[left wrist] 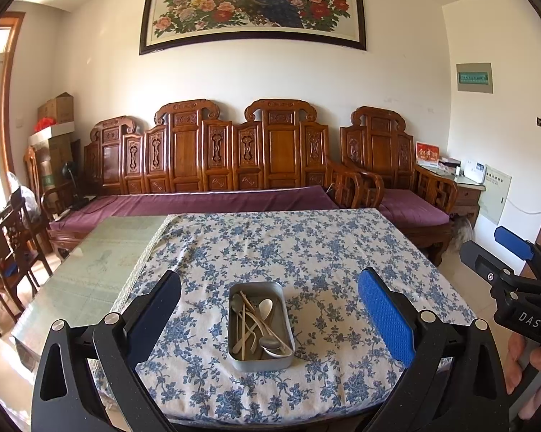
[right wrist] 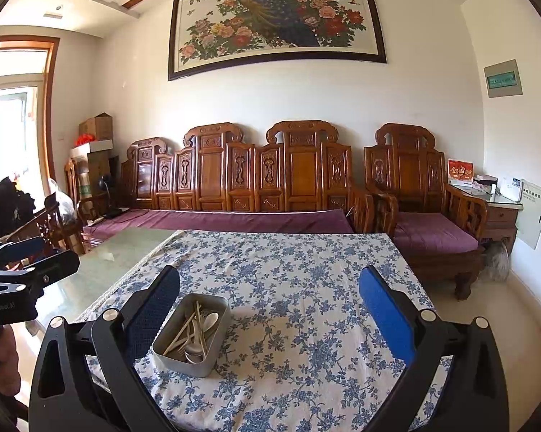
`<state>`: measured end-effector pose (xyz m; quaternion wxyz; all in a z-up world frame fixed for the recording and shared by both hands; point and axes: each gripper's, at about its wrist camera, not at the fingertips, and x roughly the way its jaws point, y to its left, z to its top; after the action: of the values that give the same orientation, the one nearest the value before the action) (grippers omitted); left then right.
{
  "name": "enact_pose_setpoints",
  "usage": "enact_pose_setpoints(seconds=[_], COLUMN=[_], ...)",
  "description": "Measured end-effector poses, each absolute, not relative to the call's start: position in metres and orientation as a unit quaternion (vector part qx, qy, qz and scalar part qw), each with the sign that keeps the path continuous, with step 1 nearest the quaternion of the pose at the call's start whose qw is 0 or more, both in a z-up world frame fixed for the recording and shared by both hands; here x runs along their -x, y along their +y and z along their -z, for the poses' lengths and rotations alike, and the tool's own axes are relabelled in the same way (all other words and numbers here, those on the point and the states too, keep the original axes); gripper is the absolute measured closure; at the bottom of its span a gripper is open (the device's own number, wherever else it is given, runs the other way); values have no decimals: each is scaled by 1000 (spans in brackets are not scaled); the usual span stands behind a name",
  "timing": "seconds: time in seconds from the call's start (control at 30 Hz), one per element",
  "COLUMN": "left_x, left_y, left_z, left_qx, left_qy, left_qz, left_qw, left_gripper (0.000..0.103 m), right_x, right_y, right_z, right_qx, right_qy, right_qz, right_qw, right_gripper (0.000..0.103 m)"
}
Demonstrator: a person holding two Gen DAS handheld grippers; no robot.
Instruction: Organize utensils
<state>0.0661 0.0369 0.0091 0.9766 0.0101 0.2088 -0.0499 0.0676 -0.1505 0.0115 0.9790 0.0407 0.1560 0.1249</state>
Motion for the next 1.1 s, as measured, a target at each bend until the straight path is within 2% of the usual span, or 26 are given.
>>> enact_pose_setpoints(seconds=[1.1], left_x=[-56], left_y=[36], left_z=[-13], left_qx=[-9], left_qy=[198], left_qz=[49], left_qw=[979], left_gripper=[8], right_x=[-66], right_y=[-149], right_z=[-13], right_qx=[-42], right_qy=[154], right_qz=[-124], right_qw=[979], right_gripper=[3])
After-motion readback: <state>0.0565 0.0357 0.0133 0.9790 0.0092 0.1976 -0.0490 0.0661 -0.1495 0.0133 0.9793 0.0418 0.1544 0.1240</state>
